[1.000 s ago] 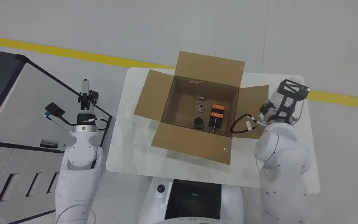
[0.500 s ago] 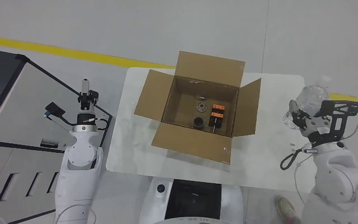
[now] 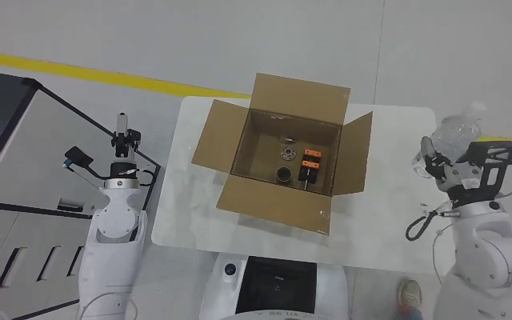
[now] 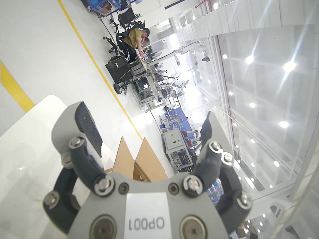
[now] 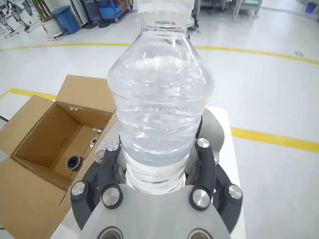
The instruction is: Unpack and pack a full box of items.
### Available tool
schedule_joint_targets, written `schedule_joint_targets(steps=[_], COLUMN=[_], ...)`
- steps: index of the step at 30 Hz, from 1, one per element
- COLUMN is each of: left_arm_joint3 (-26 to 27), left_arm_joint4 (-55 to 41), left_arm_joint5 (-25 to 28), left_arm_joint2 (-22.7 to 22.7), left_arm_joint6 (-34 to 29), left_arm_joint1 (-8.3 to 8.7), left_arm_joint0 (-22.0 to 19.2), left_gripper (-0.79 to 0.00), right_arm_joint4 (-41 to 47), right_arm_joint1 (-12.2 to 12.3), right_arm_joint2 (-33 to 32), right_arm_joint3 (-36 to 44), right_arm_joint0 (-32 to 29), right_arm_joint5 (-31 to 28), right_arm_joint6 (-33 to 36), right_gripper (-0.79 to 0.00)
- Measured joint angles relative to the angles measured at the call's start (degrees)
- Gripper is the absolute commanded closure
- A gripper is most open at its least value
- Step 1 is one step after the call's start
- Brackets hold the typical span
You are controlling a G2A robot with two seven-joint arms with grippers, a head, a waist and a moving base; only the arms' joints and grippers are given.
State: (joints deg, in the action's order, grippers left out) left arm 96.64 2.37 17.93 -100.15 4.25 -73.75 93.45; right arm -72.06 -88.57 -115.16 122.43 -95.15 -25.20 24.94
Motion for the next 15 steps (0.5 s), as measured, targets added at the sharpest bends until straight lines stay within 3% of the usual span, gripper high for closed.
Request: schedule_joint_targets(steps=[8, 11, 15], left_arm_joint3=[0.0, 0.0, 0.0], left_arm_joint4=[0.0, 0.0, 0.0], left_arm_joint5=[0.0, 0.0, 0.0], left_arm_joint2=[0.0, 0.0, 0.0], left_arm_joint6=[0.0, 0.0, 0.0], left_arm_joint1=[0.0, 0.0, 0.0], left_arm_joint0=[0.0, 0.0, 0.0], left_gripper=[-0.785, -0.785, -0.785], right_arm_joint4=[-18.91, -22.22, -22.04], right_arm_joint1=[2.2, 2.64, 2.63], right_arm_joint2=[0.94, 1.97, 1.93], right_arm_joint3=[-31.98, -40.48, -40.14], right_arm_joint0=[9.41, 11.36, 11.32], right_arm_joint5=[-3.62, -3.08, -3.06], right_arm_joint6=[-39.86, -44.57, -44.38], right_gripper=[0.0, 0.0, 0.0])
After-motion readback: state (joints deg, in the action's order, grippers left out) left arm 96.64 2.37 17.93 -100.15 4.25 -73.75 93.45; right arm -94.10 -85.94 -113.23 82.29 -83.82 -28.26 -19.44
